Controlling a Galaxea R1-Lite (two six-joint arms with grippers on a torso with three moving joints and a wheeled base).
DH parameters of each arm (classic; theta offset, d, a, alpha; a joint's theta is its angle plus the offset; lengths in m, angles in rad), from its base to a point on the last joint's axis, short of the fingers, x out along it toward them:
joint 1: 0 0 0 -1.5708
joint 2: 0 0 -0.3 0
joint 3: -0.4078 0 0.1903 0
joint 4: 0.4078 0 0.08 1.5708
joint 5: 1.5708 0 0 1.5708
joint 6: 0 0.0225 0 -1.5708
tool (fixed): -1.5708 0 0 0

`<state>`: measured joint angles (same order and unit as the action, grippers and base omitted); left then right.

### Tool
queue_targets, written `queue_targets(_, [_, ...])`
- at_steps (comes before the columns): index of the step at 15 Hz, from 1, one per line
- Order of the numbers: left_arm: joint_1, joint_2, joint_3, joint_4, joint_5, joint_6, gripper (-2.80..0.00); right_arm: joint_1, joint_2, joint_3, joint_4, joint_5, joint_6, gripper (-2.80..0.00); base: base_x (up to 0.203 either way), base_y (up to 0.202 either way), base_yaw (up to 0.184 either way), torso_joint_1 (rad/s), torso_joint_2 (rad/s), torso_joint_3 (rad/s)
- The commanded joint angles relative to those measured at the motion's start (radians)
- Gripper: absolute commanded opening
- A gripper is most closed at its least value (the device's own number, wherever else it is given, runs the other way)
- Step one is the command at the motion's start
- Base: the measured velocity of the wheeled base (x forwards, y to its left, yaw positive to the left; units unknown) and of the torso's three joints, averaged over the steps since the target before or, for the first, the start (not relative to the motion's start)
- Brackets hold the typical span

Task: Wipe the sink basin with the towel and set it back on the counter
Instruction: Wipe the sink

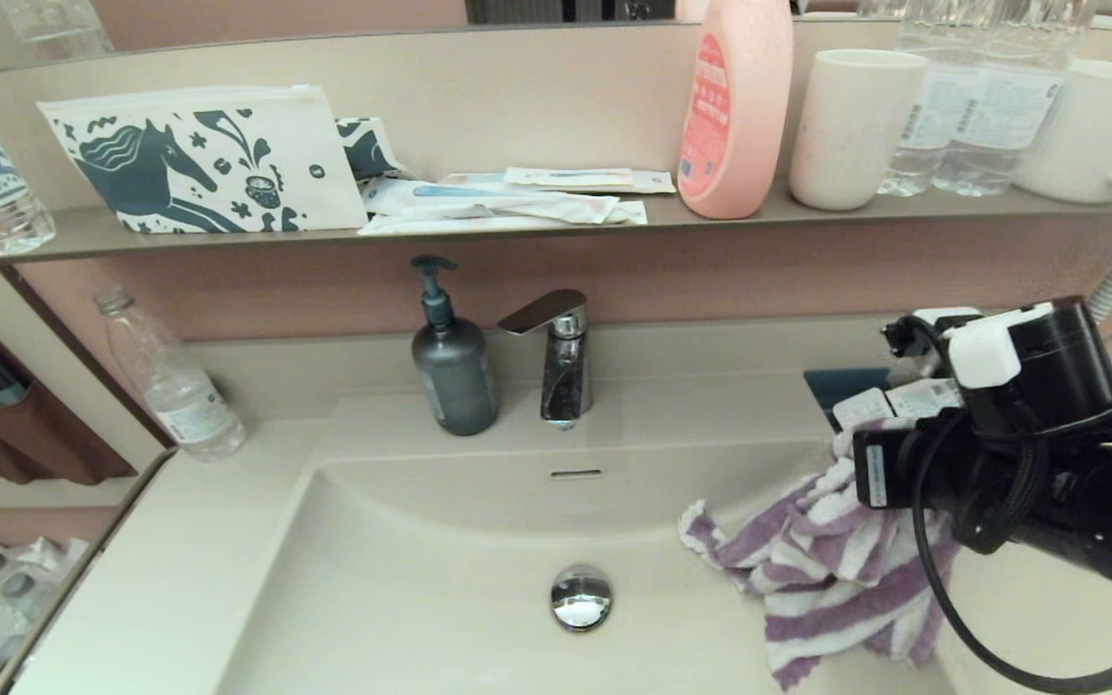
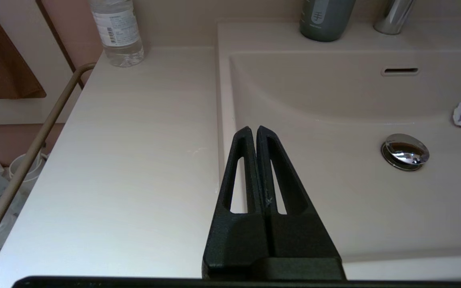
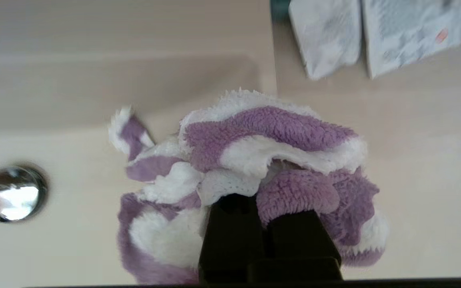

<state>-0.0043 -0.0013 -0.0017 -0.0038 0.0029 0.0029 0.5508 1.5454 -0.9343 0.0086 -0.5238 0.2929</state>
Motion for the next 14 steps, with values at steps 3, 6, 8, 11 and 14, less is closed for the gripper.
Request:
queue_targets(3, [0.0,0.001,0.0,-0.001,0.0,0.0,-2.8,-0.07,-0.138,-0.034,0.117,-0.003,-0.047,-2.8,0.0,0.0,0.0,0.0,0.0,0.0])
queue_targets(6, [0.0,0.001,0.0,-0.001,0.0,0.0,-2.8,-0.228,-0.19,-0.087,0.226,-0.002,-0.08,-2.8,0.0,0.0,0.0,0.0,0.0,0.0])
queue_targets(8, [0.0,0.001,0.0,-0.001,0.0,0.0,-2.8,-0.362,-0.204,-0.139,0.27,0.03,-0.112,-2.8,0.0,0.0,0.0,0.0,0.0,0.0])
queue_targets(11, [0.0,0.001,0.0,-0.001,0.0,0.0,-2.8,-0.483,-0.215,-0.204,0.353,0.081,-0.15,-2.8,0.0,0.0,0.0,0.0,0.0,0.0])
queue_targets(14, [0.0,0.001,0.0,-0.001,0.0,0.0,-2.8,-0.584,-0.218,-0.24,0.552,0.105,-0.196,-2.8,0.0,0.0,0.0,0.0,0.0,0.0])
